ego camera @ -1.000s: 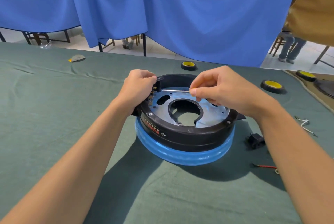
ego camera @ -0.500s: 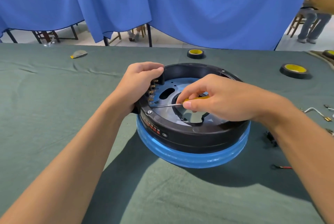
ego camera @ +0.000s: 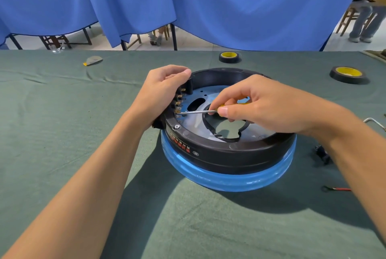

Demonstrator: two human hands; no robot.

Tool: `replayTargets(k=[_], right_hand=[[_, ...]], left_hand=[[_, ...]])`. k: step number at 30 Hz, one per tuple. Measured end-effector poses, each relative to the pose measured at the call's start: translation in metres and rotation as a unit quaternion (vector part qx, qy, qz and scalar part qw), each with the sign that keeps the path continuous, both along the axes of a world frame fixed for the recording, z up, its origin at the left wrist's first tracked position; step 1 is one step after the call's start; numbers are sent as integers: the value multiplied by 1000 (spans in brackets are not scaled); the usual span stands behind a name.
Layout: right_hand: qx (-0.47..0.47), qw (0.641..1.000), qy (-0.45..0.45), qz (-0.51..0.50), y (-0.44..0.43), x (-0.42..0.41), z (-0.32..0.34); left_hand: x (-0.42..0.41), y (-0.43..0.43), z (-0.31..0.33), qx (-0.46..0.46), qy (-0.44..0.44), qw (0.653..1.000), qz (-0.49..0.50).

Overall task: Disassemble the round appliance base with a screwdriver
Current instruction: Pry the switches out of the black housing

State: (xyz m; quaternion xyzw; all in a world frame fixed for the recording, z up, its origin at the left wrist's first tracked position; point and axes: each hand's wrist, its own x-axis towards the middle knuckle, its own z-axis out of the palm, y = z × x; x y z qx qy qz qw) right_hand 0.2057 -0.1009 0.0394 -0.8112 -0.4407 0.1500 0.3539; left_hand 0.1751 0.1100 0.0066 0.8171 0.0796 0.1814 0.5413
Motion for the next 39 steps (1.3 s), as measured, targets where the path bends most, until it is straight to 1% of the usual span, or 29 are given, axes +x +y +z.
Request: replayTargets(k=[2,4,8,11,14,17,20,22,26,29,32,33,34,35,37,38,39], right_hand=[[-5,1000,-10,3,2,-1,0],[-13,1000,-23,4,2,-1,-1],[-32,999,-36,2,3,1,-4],[-41,998,-41,-1,4,1,-5],[-52,996,-70,1,6,0,-6],[-52,992,-118,2,8,0,-8],[-30,983,-182,-12,6,-3,-12],[-3,972,-232,-31,3,-5,-15],[101,947,-290,-99,-3,-3,-18],[168,904,-359,-158,-5,3,-20],[213,844,-422,-254,-7,7,-24],[228,823,-425,-301,-8,6,-26],[246,808,-407,-348,-9,4,-29],[267,803,-365,-389,-8,1,-32],[284,812,-271,-432,-5,-9,-40],[275,816,-253,-441,-3,-14,-44],[263,817,-259,-444,-1,-19,-47]], left_hand=[[-1,-1,1,-21,-4,1000,4],[-3,-2,1,-61,6,998,-7],[-6,-2,3,-132,51,989,-45],[-6,-3,4,-140,63,986,-65],[-8,-3,5,-144,76,985,-63],[-8,-3,6,-142,75,986,-54],[-5,0,4,-145,75,986,-40],[-3,4,3,-155,70,985,-28],[-1,7,-1,-143,46,989,7],[1,1,-2,-131,46,990,30],[0,-6,-2,-122,34,990,63],[-1,-7,-2,-121,32,989,75],[-1,-8,-2,-120,31,989,86],[-2,-8,-2,-117,31,988,94],[-2,-9,-3,-111,29,988,104],[-2,-10,-2,-109,30,988,108],[-3,-10,-3,-109,31,987,112]])
